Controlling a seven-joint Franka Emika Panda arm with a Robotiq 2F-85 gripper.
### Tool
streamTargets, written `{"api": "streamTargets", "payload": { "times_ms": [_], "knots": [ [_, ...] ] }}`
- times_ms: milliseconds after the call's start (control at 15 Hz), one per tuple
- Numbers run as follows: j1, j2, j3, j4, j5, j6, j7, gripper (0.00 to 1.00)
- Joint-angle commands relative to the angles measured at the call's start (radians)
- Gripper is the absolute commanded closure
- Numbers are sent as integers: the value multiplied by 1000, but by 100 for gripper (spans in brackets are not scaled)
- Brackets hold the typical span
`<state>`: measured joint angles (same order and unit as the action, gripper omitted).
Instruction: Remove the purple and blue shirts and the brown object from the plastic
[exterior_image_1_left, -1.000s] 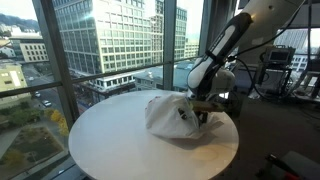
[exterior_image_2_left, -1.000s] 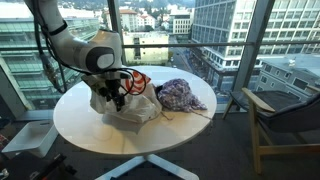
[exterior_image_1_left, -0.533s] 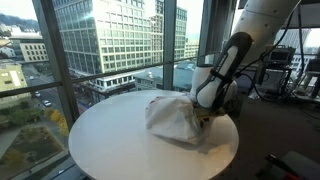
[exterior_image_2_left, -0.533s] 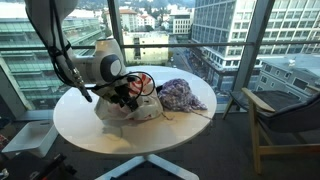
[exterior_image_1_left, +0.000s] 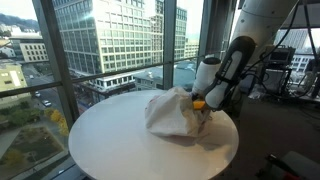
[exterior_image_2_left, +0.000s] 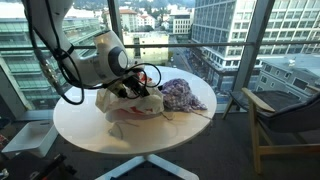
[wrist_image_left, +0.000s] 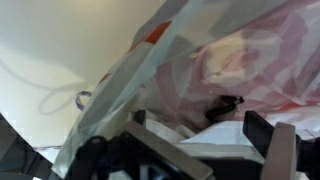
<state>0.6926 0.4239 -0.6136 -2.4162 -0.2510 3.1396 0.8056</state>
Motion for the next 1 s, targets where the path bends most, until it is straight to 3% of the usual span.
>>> {"api": "streamTargets", "payload": {
  "times_ms": [0, 400, 600, 667, 933],
  "knots": [
    [9, -17, 7, -18, 28, 112, 47, 0],
    [76, -24, -36, 2, 15, 257, 37, 0],
    [-22, -84, 91, -9, -39, 196, 43, 0],
    [32, -29, 28, 3, -6, 219, 39, 0],
    [26, -27, 37, -1, -7, 215, 39, 0]
  ]
}}
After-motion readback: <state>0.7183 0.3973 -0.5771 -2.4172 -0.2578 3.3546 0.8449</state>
